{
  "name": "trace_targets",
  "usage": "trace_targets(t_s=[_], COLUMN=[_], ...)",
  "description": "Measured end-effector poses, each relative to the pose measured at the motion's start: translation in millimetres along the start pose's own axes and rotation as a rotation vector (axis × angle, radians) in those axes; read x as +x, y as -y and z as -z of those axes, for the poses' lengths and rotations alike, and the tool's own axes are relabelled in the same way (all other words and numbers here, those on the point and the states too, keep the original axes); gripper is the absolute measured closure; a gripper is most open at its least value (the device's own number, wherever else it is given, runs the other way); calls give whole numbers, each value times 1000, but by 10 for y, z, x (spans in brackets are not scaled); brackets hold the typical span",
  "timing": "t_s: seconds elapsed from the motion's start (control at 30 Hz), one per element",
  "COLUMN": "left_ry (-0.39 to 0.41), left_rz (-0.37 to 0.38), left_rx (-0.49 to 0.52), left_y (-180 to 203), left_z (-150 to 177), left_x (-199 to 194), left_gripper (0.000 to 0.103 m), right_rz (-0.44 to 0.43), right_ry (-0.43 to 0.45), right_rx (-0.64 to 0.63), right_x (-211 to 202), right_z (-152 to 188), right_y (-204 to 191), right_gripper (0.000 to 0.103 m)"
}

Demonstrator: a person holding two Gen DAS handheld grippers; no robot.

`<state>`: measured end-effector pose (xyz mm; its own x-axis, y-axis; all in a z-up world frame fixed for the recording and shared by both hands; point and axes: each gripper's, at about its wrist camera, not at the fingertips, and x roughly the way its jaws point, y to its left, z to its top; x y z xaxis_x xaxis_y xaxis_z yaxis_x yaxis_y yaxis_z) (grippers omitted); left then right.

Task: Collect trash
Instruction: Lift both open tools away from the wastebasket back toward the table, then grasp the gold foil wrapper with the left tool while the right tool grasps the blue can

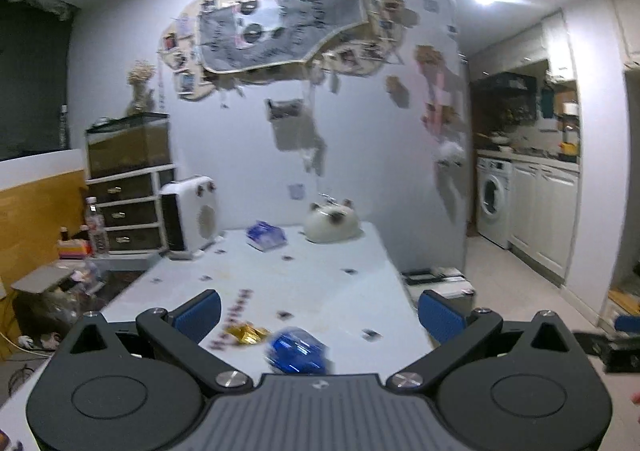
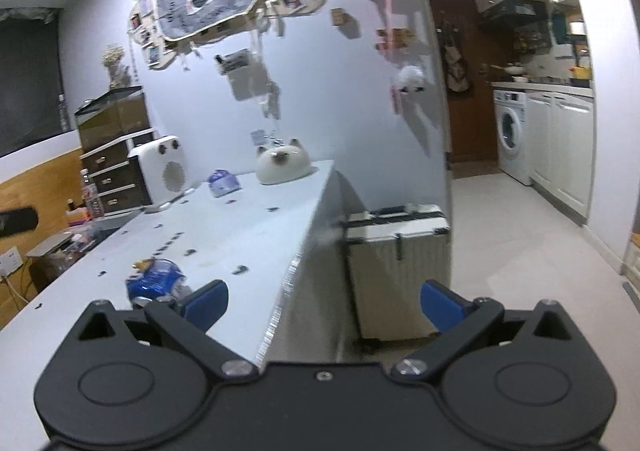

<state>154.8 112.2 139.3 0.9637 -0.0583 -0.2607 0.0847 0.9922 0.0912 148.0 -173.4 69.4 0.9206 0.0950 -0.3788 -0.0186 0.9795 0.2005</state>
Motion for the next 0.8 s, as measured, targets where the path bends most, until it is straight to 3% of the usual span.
trace_targets(t_s=[0.23,0.5,0.67,0.8], left_ry=[8,-75,-145,-184], left_rz=[-44,-71,-26,14], left_rx=[-87,-207,-329,-366], left_y=[-583,-1066,-1339,-1450], left_z=[-146,210,485,676], left_x=[640,1702,2238,2534], left_gripper=[0,2,27,33], right_rz=[-85,-192,-281,-327], right_ry=[2,-44,-85,-112], right_rx=[-40,-44,-12,40], right_x=[367,922,1258,1546], right_z=[-197,-335,-329,-310], right_y=[-455,-801,-920,-989], right_gripper=[0,0,0,0])
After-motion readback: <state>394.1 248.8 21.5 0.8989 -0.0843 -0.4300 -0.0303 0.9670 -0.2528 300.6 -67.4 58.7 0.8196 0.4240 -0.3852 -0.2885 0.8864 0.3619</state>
